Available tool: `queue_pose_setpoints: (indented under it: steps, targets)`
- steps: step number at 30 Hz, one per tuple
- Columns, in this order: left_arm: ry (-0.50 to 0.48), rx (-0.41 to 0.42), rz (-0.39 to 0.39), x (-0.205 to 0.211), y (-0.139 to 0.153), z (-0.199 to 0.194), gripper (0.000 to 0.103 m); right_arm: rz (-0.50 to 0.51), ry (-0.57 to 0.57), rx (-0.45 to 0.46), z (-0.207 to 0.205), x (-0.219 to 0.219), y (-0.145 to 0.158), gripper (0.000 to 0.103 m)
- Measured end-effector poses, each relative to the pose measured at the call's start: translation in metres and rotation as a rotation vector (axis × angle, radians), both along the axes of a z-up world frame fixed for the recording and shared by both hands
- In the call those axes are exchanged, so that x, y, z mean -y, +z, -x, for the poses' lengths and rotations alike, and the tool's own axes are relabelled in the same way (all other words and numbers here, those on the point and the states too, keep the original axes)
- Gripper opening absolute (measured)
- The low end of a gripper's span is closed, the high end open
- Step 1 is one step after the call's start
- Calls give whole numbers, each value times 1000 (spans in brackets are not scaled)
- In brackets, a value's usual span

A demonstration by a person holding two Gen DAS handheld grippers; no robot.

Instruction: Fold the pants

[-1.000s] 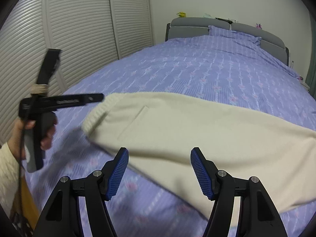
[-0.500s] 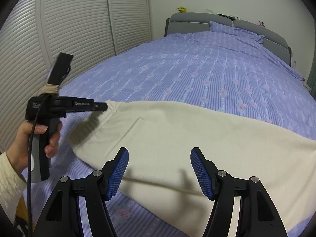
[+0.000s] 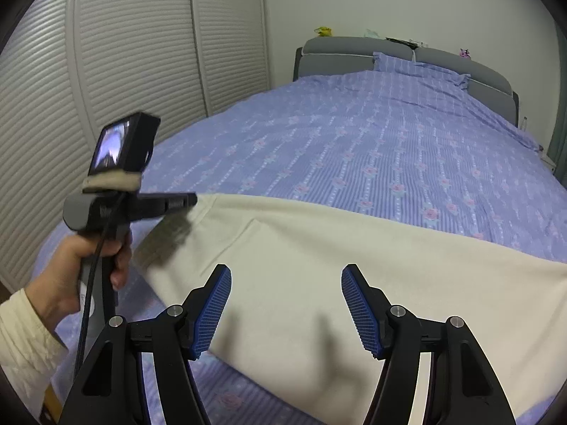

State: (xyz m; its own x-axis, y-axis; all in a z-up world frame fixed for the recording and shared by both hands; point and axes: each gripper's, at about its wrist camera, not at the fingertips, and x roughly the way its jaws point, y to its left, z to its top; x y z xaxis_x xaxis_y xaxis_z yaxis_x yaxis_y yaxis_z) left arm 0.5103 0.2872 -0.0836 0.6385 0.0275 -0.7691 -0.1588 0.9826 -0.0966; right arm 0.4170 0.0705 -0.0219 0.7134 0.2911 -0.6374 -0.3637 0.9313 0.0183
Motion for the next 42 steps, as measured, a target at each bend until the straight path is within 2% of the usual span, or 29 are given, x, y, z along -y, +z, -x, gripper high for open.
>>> queue_pose_setpoints:
  steps: [1, 2, 3, 4, 5, 6, 7, 10, 13, 17, 22, 24, 28, 30, 34, 36, 39, 42]
  targets:
    - [0, -2, 13, -3, 0, 3, 12, 6, -8, 3, 1, 3, -1, 65]
    - [22, -8, -13, -5, 1, 6, 9, 5, -17, 5, 2, 5, -1, 65]
    - [60, -13, -104, -4, 4, 9, 9, 3, -26, 4, 1, 7, -1, 65]
    - [63, -3, -155, -5, 8, 14, 19, 7, -44, -2, 1, 9, -2, 65]
    - [57, 9, -160, -8, 13, 20, 26, 14, -57, -5, 2, 11, -3, 65]
    - [50, 29, -152, -11, 19, 29, 39, 18, -63, -5, 4, 13, -3, 65]
    - [51, 67, -147, -15, 29, 42, 46, 12, -58, -2, 6, 14, -2, 65]
    - [65, 143, -168, -14, 51, 82, 51, 3, -35, 39, 22, 18, 3, 65]
    - [40, 182, -181, -2, 60, 124, 60, -2, 6, 99, 53, 29, 5, 65]
    - [-19, 203, -234, 29, 53, 173, 63, -18, 43, 129, 95, 53, -3, 65]
    - [-79, 184, -110, 59, 32, 216, 63, -48, 72, 60, 122, 87, -20, 65]
    - [-97, 175, -95, 72, 27, 231, 63, -39, 90, 41, 127, 96, -26, 65]
    - [-141, 139, -132, 113, 14, 257, 67, -29, 116, -21, 126, 107, -43, 64]
    - [-160, 129, -127, 132, 7, 270, 67, -41, 117, -72, 123, 110, -55, 58]
    - [-184, 99, -4, 152, -4, 284, 67, -74, 99, -149, 110, 116, -75, 57]
    - [-181, 92, 25, 157, -5, 284, 67, -86, 85, -189, 102, 118, -85, 57]
    - [-164, 95, 10, 160, 0, 282, 67, -53, 52, -186, 94, 121, -93, 57]
    - [-152, 118, -13, 156, 9, 283, 68, -39, 21, -146, 91, 125, -85, 57]
